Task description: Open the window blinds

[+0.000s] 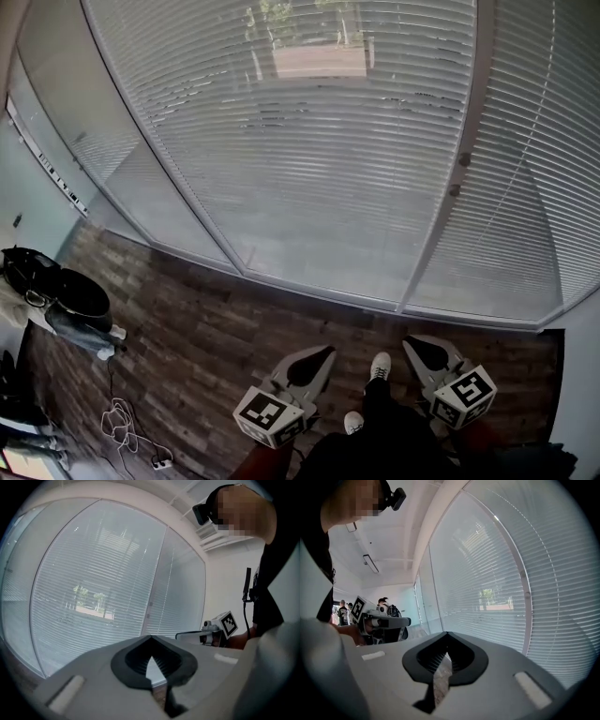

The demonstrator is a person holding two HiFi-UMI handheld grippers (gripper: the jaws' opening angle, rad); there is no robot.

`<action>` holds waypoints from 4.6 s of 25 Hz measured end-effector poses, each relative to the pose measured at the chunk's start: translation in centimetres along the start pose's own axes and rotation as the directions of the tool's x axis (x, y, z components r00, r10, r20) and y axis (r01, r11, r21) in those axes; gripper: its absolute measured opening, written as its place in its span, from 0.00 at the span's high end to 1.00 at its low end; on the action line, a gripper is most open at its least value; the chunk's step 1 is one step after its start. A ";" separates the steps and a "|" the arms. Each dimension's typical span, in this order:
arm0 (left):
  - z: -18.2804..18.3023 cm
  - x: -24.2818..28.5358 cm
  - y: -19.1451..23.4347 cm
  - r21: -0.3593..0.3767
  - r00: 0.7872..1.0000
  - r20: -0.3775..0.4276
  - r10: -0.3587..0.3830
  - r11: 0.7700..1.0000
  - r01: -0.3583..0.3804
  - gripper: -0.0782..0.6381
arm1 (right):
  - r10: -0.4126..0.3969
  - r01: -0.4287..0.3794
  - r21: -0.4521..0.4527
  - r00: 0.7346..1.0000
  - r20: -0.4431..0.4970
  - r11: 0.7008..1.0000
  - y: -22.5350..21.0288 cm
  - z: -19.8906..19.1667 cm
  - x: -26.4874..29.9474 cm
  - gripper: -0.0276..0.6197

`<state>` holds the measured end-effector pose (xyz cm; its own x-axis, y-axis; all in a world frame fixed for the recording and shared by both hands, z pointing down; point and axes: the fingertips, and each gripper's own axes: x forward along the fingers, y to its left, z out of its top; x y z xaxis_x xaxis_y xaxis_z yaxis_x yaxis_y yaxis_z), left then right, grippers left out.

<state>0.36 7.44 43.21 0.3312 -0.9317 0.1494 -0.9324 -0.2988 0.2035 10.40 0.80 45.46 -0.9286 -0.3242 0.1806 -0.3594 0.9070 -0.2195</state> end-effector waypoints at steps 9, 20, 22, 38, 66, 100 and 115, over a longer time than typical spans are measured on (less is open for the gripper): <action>0.3 1.6 1.5 -0.030 0.999 -0.047 -0.020 0.999 0.018 0.89 | -0.051 0.053 0.052 0.998 -0.032 0.997 -2.3 -0.1 1.1 0.92; 1.9 7.7 4.7 -0.026 0.999 -0.023 -0.037 0.999 0.037 0.89 | -0.093 0.093 0.071 0.996 -0.003 0.993 -8.2 0.3 3.8 0.92; 2.6 9.1 5.1 -0.014 0.998 -0.011 -0.055 0.998 0.055 0.89 | -0.108 0.107 0.069 0.994 0.005 0.992 -9.5 0.8 4.2 0.92; 10.4 18.8 7.9 0.030 0.974 0.051 -0.221 0.975 0.219 0.89 | -0.273 0.275 0.021 0.940 0.206 0.961 -19.0 9.9 4.4 0.92; 12.0 25.3 16.2 0.133 0.926 -0.006 -0.377 0.918 0.374 0.89 | -0.483 0.487 0.028 0.854 0.193 0.873 -23.9 11.3 10.6 0.92; 14.7 17.2 27.4 0.105 0.938 0.028 -0.345 0.934 0.340 0.89 | -0.662 0.693 -0.069 0.710 0.237 0.718 -20.9 17.8 14.2 0.91; 14.4 16.7 27.1 0.103 0.941 0.039 -0.336 0.938 0.331 0.89 | -0.769 0.792 -0.077 0.607 0.199 0.605 -28.0 21.6 13.2 0.69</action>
<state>-21.45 -19.21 37.26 0.6192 -0.7844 0.0345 -0.7801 -0.6096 0.1410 6.24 -34.70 33.27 -0.3055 -0.9481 0.0876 -0.9461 0.3127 0.0845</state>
